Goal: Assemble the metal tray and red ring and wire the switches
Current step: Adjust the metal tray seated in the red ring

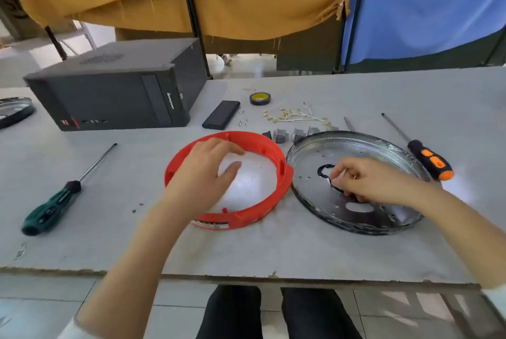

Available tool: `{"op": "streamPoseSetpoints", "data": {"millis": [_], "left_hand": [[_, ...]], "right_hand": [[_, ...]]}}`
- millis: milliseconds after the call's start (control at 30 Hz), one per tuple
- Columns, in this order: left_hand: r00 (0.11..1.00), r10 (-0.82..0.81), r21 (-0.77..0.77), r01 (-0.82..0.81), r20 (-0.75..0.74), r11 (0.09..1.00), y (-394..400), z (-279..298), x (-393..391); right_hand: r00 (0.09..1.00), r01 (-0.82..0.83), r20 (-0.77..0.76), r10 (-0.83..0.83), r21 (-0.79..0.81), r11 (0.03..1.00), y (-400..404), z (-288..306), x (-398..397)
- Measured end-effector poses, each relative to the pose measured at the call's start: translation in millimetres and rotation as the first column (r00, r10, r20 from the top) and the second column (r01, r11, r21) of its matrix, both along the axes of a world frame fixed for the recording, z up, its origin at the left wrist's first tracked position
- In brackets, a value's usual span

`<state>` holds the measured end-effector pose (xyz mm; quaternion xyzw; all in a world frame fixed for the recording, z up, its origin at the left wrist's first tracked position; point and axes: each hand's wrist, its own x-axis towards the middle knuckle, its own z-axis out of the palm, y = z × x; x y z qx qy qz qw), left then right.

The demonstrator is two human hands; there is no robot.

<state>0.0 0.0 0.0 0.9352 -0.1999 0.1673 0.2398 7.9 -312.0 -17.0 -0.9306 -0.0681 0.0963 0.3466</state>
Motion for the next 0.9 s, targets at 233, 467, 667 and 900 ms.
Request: {"op": "streamPoseSetpoints", "data": {"millis": [233,467,667,900], "left_hand": [[0.944,0.232,-0.013,-0.242,-0.236,0.970,48,-10,66],[0.892,0.111,-0.533,-0.357,-0.438,0.768,72,-31,72],[0.842,0.005,-0.664,-0.428,-0.539,0.613,82,-34,74],[0.824,-0.018,-0.730,-0.490,-0.566,0.477,88,-33,75]], "right_hand": [[0.999,-0.030,-0.049,0.016,-0.298,0.954,7,-2,38],[0.999,0.022,-0.017,-0.028,-0.303,0.953,11,-5,38],[1.000,-0.017,0.021,0.023,-0.229,0.973,11,7,10],[0.986,-0.115,0.083,0.144,-0.282,0.953,39,2,-32]]}}
